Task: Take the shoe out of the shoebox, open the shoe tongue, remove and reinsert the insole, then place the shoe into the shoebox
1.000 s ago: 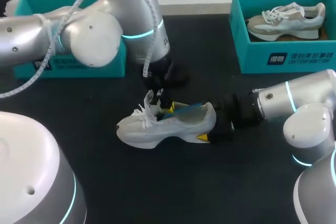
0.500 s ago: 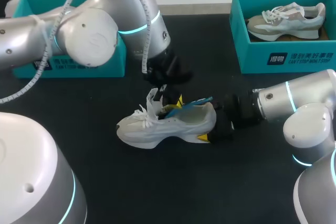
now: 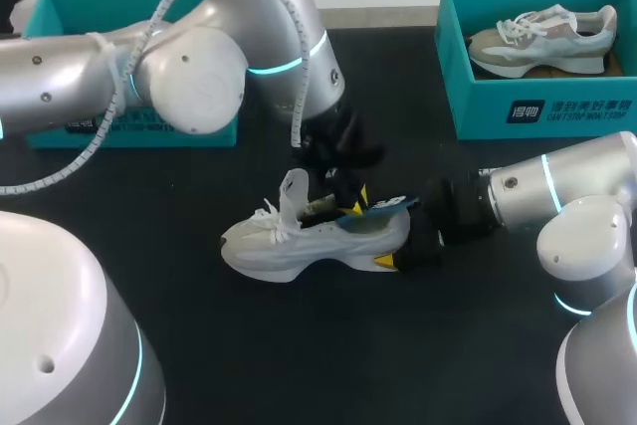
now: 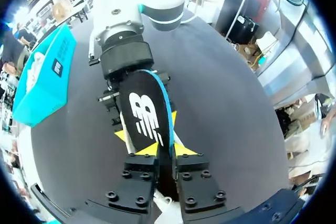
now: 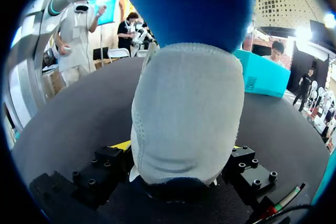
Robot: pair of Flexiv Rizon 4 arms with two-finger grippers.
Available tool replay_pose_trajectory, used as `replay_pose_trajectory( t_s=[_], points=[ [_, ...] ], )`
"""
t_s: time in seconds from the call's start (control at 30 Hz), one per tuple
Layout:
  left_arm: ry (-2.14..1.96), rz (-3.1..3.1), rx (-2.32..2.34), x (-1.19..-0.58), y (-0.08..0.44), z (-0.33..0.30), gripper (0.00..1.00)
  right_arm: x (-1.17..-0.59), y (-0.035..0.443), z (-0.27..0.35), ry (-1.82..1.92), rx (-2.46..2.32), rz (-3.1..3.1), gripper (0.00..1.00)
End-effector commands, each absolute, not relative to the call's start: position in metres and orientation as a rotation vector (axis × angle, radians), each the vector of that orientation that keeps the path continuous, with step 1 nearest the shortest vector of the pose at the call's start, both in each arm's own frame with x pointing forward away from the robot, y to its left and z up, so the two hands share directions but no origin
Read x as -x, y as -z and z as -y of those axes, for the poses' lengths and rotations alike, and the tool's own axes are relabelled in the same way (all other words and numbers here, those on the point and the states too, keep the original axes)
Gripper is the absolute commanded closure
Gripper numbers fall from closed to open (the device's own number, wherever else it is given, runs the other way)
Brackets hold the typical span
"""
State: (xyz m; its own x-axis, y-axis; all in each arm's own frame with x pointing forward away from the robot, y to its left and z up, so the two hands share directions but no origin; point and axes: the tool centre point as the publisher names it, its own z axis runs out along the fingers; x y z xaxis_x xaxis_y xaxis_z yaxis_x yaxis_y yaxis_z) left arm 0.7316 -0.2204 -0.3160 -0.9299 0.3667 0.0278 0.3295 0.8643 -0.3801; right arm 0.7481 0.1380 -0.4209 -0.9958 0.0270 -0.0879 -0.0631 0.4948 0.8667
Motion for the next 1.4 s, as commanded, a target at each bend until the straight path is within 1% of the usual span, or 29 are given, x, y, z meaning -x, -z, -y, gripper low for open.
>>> replay_pose_trajectory(
  t_s=[0.03, 0.07, 0.13, 0.27, 0.4, 0.5, 0.6, 0.67, 0.77, 0.93, 1.07, 1.27, 1.4],
  points=[
    [-0.599, 3.022, 0.526, -0.718, 0.31, 0.214, 0.76, -0.75, 0.426, -0.14, -1.526, 0.029, -2.64, 1.0],
    [-0.608, 3.032, 0.519, -0.718, 0.309, 0.214, 0.76, -0.75, 0.426, -0.14, -1.526, 0.029, -2.64, 1.0],
    [-0.655, 3.07, 0.499, -0.716, 0.305, 0.213, 0.69, -0.75, 0.426, -0.14, -1.526, 0.029, -2.64, 1.0],
    [-0.709, 3.167, 0.444, -0.71, 0.301, 0.21, 0.62, -0.75, 0.426, -0.14, -1.526, 0.029, -2.64, 1.0],
    [-0.774, 3.221, 0.413, -0.707, 0.303, 0.208, 0.6, -0.75, 0.426, -0.14, -1.526, 0.029, -2.64, 1.0],
    [-0.825, 3.261, 0.391, -0.704, 0.303, 0.206, 0.57, -0.75, 0.426, -0.14, -1.526, 0.029, -2.64, 1.0],
    [-0.85, 3.303, 0.361, -0.701, 0.304, 0.206, 0.57, -0.75, 0.426, -0.14, -1.526, 0.029, -2.64, 1.0],
    [-0.85, 3.326, 0.364, -0.701, 0.305, 0.208, 0.59, -0.75, 0.426, -0.14, -1.526, 0.029, -2.64, 1.0],
    [-0.865, 3.369, 0.357, -0.703, 0.307, 0.212, 0.59, -0.75, 0.426, -0.14, -1.526, 0.029, -2.64, 1.0],
    [-0.906, 3.489, 0.292, -0.701, 0.304, 0.221, 0.56, -0.75, 0.426, -0.14, -1.526, 0.029, -2.64, 1.0],
    [-0.925, 3.543, 0.249, -0.7, 0.304, 0.225, 0.56, -0.75, 0.426, -0.14, -1.526, 0.029, -2.64, 1.0],
    [-0.957, 3.548, 0.2, -0.706, 0.306, 0.228, 0.57, -0.75, 0.426, -0.14, -1.526, 0.029, -2.64, 1.0],
    [-0.969, 3.537, 0.147, -0.712, 0.311, 0.233, 0.59, -0.75, 0.426, -0.14, -1.526, 0.029, -2.64, 1.0]
  ],
)
